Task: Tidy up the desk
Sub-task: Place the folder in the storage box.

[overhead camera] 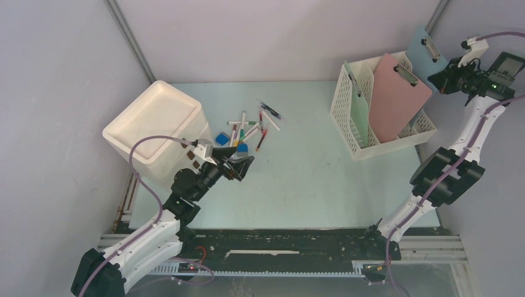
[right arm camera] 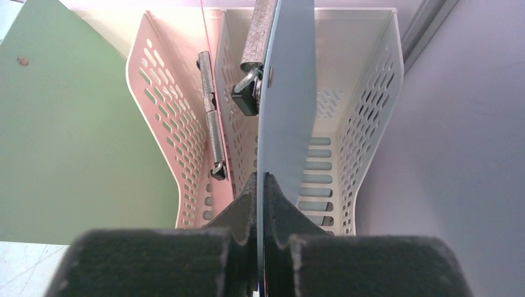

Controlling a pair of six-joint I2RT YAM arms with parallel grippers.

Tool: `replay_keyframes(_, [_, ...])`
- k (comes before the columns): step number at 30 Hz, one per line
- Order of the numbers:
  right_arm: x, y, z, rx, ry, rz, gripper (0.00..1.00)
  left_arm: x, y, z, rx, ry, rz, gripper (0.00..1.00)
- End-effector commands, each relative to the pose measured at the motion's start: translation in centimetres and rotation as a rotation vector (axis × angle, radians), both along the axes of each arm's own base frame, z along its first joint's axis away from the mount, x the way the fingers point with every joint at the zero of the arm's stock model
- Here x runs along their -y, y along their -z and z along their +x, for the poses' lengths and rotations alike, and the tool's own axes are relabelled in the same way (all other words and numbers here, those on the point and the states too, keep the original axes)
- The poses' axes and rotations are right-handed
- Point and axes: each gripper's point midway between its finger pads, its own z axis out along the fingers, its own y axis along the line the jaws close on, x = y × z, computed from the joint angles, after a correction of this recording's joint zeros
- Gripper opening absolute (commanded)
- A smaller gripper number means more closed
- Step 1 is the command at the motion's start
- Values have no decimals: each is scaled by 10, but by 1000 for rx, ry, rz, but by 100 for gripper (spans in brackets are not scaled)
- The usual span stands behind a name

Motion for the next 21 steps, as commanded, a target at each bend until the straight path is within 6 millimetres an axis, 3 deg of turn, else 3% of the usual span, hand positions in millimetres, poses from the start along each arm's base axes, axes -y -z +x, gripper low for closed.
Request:
replay_keyframes(1, [-30, 20, -5, -57, -101, 107, 0, -2, -8, 2, 44, -9, 1, 91])
replay_keyframes(7, [-38, -12, -21, 11, -110, 103, 0, -2, -8, 3, 40, -11, 3, 91])
replay_keyframes(15, [-29, -63, -45, 126, -62, 49, 0, -1, -8, 2, 40, -3, 1, 91])
replay_keyframes(21, [-29, -83, -62, 162, -54, 44, 0, -2, -10, 0, 45, -2, -4, 91])
